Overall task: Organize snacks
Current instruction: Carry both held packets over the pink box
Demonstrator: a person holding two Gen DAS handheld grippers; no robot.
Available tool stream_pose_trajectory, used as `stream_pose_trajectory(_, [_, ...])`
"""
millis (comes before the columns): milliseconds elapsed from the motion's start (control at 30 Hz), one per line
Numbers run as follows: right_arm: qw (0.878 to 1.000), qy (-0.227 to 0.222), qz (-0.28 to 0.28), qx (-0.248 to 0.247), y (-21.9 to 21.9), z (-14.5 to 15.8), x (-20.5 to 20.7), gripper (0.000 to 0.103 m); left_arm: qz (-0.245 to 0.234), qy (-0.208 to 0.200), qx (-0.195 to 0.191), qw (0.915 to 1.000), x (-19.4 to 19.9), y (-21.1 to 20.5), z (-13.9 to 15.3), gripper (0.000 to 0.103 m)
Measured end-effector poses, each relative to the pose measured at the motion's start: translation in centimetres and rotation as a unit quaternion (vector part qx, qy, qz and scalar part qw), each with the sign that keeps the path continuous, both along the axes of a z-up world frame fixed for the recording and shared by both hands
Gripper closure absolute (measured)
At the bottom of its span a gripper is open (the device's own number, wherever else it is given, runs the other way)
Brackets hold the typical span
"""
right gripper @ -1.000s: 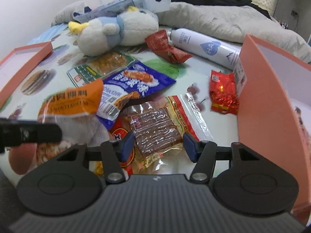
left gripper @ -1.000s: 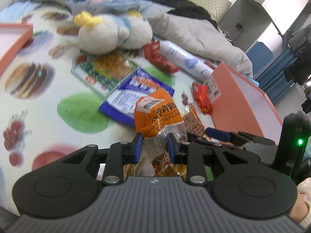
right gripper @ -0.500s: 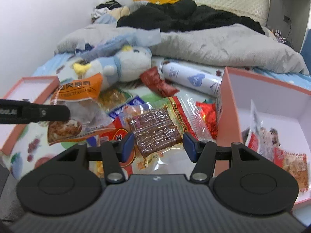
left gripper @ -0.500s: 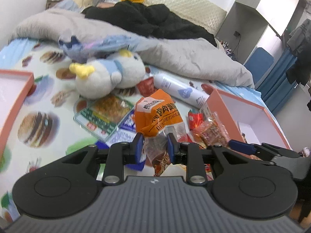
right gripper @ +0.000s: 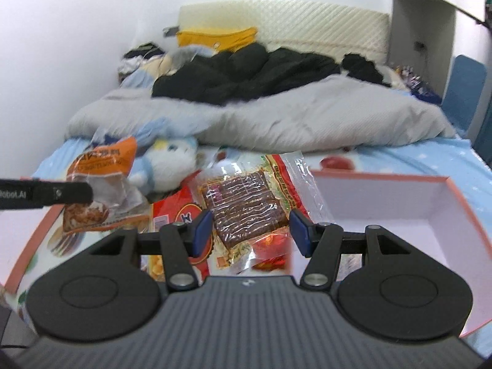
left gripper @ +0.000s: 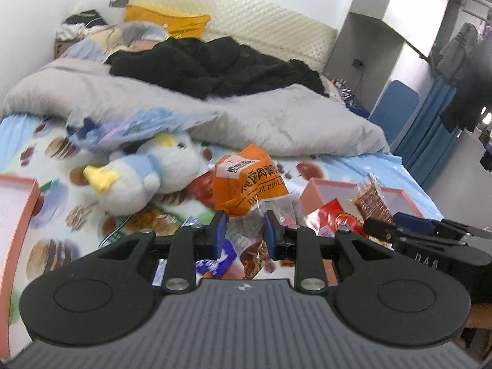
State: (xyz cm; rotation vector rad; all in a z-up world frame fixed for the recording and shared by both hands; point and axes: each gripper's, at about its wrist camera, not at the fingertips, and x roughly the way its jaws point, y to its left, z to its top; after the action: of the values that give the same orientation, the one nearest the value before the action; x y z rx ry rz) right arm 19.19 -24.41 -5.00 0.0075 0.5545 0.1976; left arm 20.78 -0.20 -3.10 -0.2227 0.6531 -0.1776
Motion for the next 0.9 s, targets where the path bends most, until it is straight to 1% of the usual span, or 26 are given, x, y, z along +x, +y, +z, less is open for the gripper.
stream_pose_trajectory(167, [0.999,-0.024,-0.024,0.004,-3.0,2.1,-0.1,0.045,-0.022,-0.019,0.003,0.9996,0.4,-2.9,2.3,0.072])
stream_pose_trajectory(300, [0.998,-0.036,-0.048,0.011,-5.3,2.9,-0.2,0.045,-0.045,-0.031,0.003,0.9985,1.0,-5.4,3.7,0.072])
stream_pose_trajectory(500, [0.995,-0.044,-0.084,0.009,-8.6,3.3,-0.4,0.045,-0.084,-0.036,-0.002,0.9959,2.3,-9.7,4.4,0.072])
stream_pose_trajectory(567, [0.994,-0.041,-0.098,0.006,-9.9,3.1,-0.4,0.045,-0.097,-0.033,-0.003,0.9947,2.9,-11.2,4.2,0.072])
stream_pose_trajectory(667, [0.992,-0.028,-0.121,0.006,-12.2,2.0,-0.1,0.045,-0.119,-0.02,-0.004,0.9927,4.0,-14.0,3.3,0.072])
stream_pose_trajectory(733, [0.991,-0.014,-0.134,0.007,-13.7,0.9,0.0,0.045,-0.135,-0.008,-0.002,0.9908,4.8,-15.9,2.4,0.072])
stream_pose_trajectory(900, [0.986,0.032,-0.162,0.02,-17.2,-2.9,0.5,0.045,-0.173,0.024,0.02,0.9844,6.7,-21.2,-0.3,0.072])
